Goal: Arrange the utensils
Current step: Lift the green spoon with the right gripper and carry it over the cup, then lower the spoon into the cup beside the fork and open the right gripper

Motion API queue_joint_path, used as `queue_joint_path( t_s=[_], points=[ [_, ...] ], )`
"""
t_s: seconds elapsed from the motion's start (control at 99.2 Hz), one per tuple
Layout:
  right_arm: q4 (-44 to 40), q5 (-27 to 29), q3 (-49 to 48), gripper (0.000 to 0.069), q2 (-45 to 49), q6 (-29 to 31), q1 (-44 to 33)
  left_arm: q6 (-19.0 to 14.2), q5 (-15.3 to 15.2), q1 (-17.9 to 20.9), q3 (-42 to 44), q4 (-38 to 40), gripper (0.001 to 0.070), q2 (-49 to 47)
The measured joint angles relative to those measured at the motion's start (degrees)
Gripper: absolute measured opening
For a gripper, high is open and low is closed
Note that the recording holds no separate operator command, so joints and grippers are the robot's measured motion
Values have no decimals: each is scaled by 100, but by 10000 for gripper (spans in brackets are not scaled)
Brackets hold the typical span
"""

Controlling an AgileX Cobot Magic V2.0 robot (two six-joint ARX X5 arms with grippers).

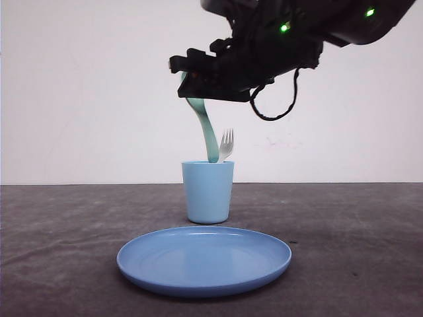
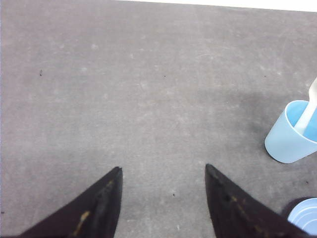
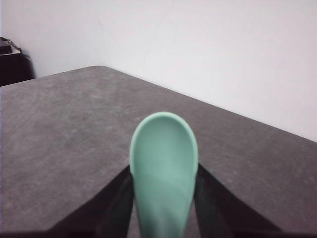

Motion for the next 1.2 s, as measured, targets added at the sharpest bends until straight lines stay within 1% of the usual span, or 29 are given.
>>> queue_joint_path(
  t_s=[0.141,0.313,0.776,0.877,0.978,1.2],
  points=[
    [-7,-2,181,184,186,-136,-2,0,0,0,0,-7,318,0],
    [-315,0,219,184,330,-234,-4,0,0,0,0,-20,318,0],
    [-570,-2,219,189,688,-254,-44,2,0,0,0,-15,318,0],
    [-619,0,219,237,688,-254,-44,2,0,0,0,-13,318,0],
    [-645,0,219,318,688,-254,-44,4,0,0,0,-11,318,0],
    [-619,-4,260,467,688,-251,-39,4,0,0,0,-9,318,0]
  ],
)
